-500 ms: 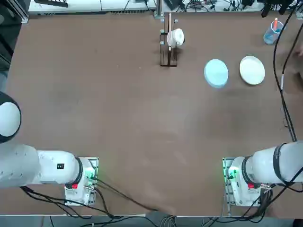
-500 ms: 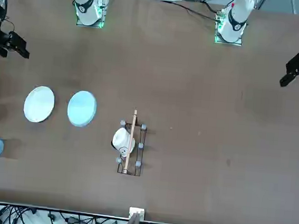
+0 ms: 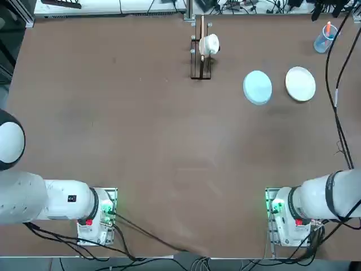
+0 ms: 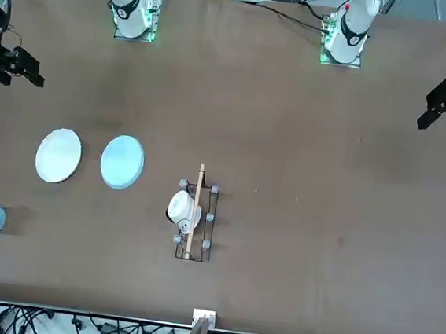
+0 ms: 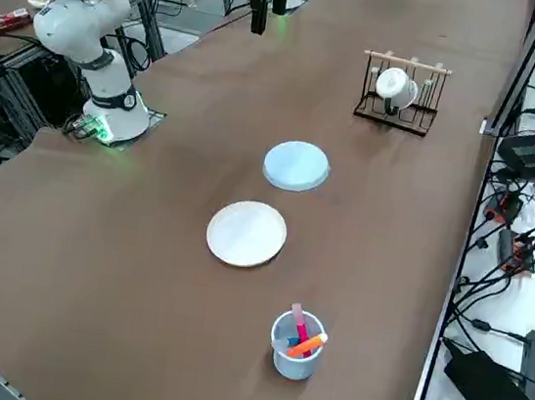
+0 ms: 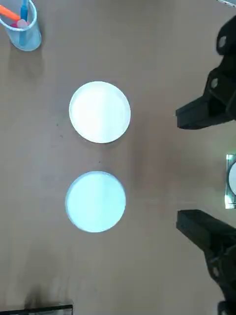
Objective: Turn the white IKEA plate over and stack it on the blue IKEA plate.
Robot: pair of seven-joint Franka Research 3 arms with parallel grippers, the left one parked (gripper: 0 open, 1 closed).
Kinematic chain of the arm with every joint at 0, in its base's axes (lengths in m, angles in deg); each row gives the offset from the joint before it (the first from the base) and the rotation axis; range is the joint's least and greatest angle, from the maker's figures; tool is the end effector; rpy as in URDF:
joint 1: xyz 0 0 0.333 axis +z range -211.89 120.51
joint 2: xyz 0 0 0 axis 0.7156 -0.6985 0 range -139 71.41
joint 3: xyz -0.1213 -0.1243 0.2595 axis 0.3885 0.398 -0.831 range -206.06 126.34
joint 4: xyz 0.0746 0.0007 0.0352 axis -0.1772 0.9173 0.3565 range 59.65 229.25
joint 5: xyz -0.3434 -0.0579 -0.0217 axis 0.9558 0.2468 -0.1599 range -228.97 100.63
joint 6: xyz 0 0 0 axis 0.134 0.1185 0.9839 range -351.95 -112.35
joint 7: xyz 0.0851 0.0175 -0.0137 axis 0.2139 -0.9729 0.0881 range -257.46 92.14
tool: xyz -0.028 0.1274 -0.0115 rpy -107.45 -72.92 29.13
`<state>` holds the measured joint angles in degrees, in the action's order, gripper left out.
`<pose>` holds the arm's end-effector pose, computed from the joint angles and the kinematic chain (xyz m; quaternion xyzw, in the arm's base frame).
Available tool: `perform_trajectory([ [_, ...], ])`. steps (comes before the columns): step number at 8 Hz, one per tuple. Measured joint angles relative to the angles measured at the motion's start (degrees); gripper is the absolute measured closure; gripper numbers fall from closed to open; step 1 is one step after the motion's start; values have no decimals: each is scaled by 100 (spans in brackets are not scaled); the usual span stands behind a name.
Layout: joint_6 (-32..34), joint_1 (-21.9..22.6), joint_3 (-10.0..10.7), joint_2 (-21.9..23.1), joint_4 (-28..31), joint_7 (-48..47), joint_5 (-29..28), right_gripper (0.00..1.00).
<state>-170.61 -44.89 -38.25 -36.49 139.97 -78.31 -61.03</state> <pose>0.5088 -0.0146 0.5856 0.9977 0.0291 -0.0557 0.0255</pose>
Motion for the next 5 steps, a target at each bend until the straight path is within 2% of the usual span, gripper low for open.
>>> perform_trajectory([
  [3,1,-3,11,-41,28,183,0,0],
  [5,-243,-41,76,-223,351,427,0,0],
])
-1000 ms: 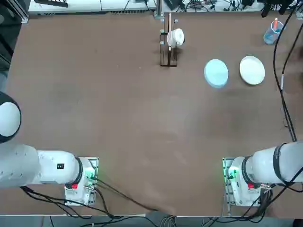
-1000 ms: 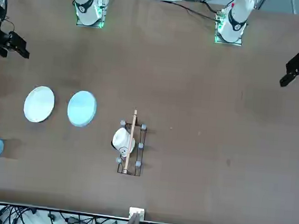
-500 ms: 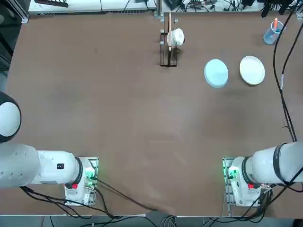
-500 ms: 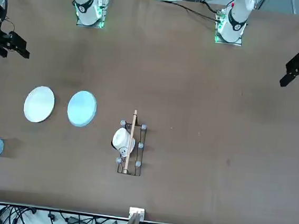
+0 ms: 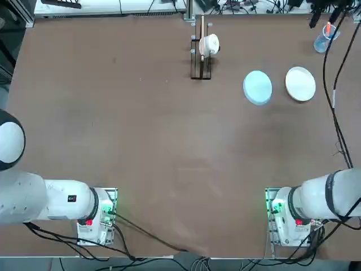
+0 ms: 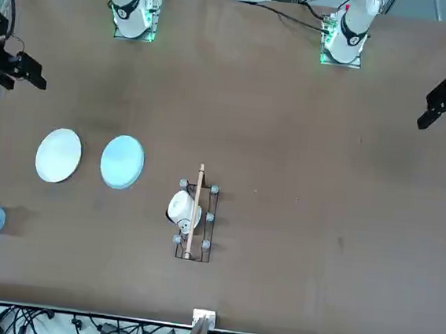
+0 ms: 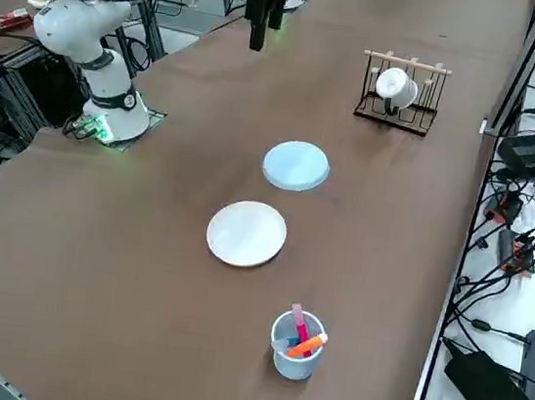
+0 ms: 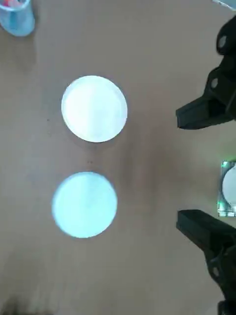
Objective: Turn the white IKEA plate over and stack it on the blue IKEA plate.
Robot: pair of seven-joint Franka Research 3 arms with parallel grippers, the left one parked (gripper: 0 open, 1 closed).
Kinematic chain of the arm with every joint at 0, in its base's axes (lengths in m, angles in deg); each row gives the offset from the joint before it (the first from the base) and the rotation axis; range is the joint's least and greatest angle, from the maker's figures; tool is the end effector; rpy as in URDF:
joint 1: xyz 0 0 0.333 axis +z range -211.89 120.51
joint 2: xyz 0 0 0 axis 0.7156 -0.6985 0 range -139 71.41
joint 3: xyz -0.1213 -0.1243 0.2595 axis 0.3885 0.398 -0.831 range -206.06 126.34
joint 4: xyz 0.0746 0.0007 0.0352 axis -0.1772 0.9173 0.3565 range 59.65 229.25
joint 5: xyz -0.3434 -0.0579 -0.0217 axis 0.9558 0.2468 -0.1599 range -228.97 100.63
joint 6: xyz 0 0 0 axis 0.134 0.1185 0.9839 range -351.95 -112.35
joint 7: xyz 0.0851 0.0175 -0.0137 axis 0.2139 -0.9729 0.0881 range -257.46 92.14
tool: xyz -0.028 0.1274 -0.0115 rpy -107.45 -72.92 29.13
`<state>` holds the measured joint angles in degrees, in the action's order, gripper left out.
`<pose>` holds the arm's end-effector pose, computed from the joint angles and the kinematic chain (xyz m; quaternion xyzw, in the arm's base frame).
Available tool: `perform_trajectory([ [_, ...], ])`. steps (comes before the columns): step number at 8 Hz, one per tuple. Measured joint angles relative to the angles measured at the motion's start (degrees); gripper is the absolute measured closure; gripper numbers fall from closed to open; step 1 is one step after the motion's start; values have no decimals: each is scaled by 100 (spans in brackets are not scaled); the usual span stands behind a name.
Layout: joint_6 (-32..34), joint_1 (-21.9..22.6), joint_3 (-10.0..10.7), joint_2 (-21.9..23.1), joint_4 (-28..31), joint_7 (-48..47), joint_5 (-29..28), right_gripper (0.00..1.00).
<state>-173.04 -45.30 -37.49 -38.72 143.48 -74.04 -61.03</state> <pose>0.5188 -0.0247 0.5434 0.9944 0.0579 -0.0856 0.0213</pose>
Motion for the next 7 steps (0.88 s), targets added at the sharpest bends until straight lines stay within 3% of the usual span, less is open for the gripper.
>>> perform_trajectory([
  [1,-583,-44,13,-104,424,68,0,0],
  [4,-3080,-347,38,-360,2410,110,3,0],
  [5,-3491,-472,47,-484,2803,116,3,0],
  [7,-4087,-733,57,-935,3025,153,23,0],
])
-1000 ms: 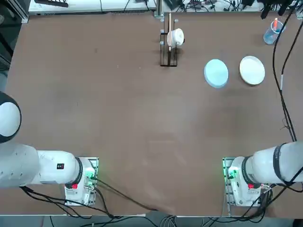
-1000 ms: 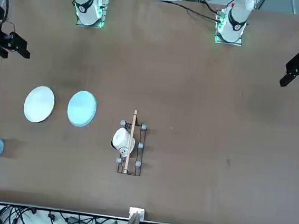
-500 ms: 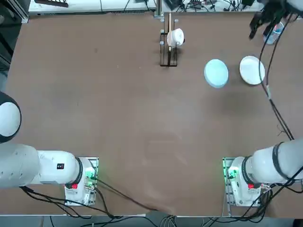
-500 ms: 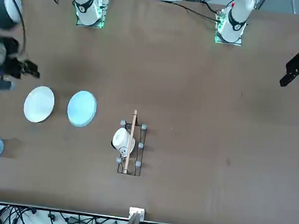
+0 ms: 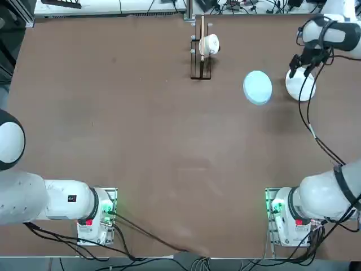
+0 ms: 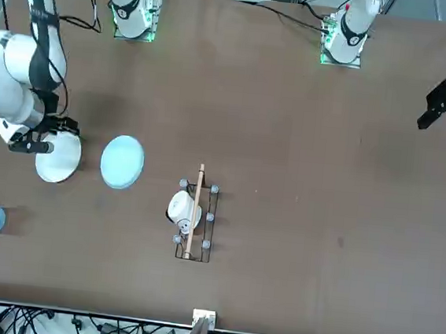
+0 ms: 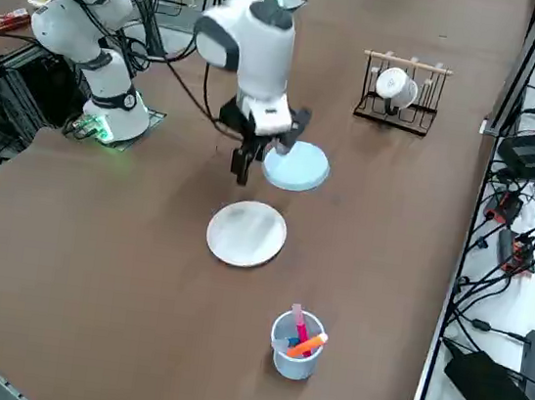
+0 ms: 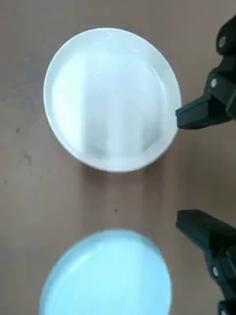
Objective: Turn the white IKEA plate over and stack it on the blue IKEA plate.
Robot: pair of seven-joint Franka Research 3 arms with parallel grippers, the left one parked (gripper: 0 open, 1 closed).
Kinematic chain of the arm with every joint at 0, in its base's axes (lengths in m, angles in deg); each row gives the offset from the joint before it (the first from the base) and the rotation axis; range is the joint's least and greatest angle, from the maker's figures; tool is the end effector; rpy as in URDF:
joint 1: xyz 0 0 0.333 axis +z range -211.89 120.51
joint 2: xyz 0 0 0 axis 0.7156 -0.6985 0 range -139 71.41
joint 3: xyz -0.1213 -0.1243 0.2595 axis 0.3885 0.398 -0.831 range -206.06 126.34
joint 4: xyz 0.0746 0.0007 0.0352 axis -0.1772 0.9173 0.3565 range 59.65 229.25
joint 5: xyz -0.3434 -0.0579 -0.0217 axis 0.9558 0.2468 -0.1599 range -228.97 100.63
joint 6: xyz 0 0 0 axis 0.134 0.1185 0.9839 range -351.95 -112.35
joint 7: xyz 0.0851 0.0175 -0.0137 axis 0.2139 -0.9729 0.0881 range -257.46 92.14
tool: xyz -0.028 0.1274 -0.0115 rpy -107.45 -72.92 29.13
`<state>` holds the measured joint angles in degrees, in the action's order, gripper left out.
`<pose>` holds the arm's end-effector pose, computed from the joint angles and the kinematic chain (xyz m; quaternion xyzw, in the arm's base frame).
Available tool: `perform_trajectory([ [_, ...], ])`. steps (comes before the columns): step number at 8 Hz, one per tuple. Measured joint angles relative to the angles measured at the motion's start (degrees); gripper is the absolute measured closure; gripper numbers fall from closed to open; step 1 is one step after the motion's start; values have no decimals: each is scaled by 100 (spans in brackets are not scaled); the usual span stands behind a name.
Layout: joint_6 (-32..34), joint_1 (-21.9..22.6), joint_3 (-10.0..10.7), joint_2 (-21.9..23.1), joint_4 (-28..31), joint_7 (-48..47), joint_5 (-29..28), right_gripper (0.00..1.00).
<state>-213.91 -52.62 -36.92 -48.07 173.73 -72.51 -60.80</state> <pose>0.5149 -0.0925 0.2916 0.9967 0.0220 -0.0761 0.0156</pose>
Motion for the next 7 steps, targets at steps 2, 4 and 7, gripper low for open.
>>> perform_trajectory([
  [2,-297,-109,1,-423,-5,14,16,0],
  [4,-525,-107,-12,-674,-16,13,16,1],
  [7,-564,-25,-62,-802,-42,-52,16,8],
])
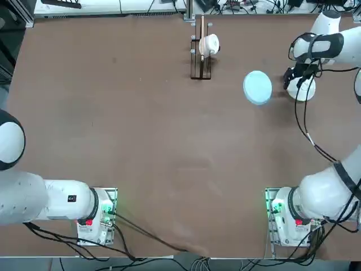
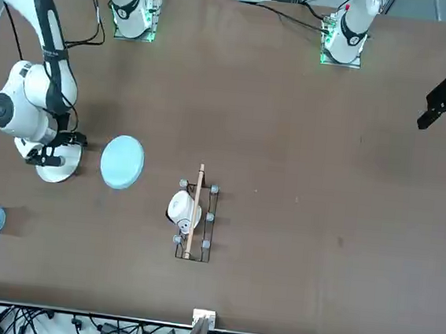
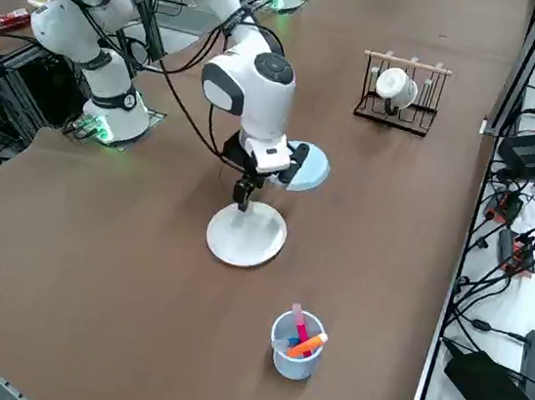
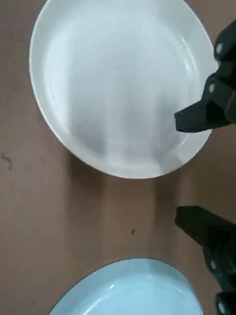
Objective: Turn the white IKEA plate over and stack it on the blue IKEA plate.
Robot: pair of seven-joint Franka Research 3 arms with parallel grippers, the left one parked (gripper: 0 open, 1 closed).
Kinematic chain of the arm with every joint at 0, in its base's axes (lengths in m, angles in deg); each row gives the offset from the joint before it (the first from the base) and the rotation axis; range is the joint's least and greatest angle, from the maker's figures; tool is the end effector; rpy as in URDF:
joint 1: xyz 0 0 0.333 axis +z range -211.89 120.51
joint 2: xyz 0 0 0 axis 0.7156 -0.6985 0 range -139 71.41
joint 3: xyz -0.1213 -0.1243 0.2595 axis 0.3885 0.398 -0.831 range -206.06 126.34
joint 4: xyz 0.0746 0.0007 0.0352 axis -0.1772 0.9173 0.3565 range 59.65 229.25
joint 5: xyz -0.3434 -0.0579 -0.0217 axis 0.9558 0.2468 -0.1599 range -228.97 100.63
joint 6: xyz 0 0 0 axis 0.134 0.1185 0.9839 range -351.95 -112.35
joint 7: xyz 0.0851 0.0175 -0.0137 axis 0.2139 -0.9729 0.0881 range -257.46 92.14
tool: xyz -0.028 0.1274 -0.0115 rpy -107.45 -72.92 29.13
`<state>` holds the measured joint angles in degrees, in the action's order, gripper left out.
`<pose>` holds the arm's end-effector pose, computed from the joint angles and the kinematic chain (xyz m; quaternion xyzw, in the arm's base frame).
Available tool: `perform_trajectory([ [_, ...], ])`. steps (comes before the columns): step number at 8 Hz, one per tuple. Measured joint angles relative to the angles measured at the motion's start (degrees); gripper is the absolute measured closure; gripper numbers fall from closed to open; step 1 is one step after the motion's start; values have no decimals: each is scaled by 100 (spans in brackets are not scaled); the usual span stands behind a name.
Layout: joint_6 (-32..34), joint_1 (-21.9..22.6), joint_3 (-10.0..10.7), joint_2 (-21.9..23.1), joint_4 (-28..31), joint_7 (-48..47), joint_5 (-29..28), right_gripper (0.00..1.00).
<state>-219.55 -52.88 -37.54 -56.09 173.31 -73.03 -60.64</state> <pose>0.5217 -0.0898 0.2268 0.9953 0.0245 -0.0928 0.0133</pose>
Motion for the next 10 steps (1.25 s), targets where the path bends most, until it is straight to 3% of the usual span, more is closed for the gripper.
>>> perform_trajectory([
  [1,0,4,-3,-47,-7,-3,0,11],
  [7,-14,7,-3,-380,-249,-3,289,54],
  [8,-14,7,-3,-403,-261,-3,353,57],
  [10,-14,11,-4,-420,-289,1,493,75],
])
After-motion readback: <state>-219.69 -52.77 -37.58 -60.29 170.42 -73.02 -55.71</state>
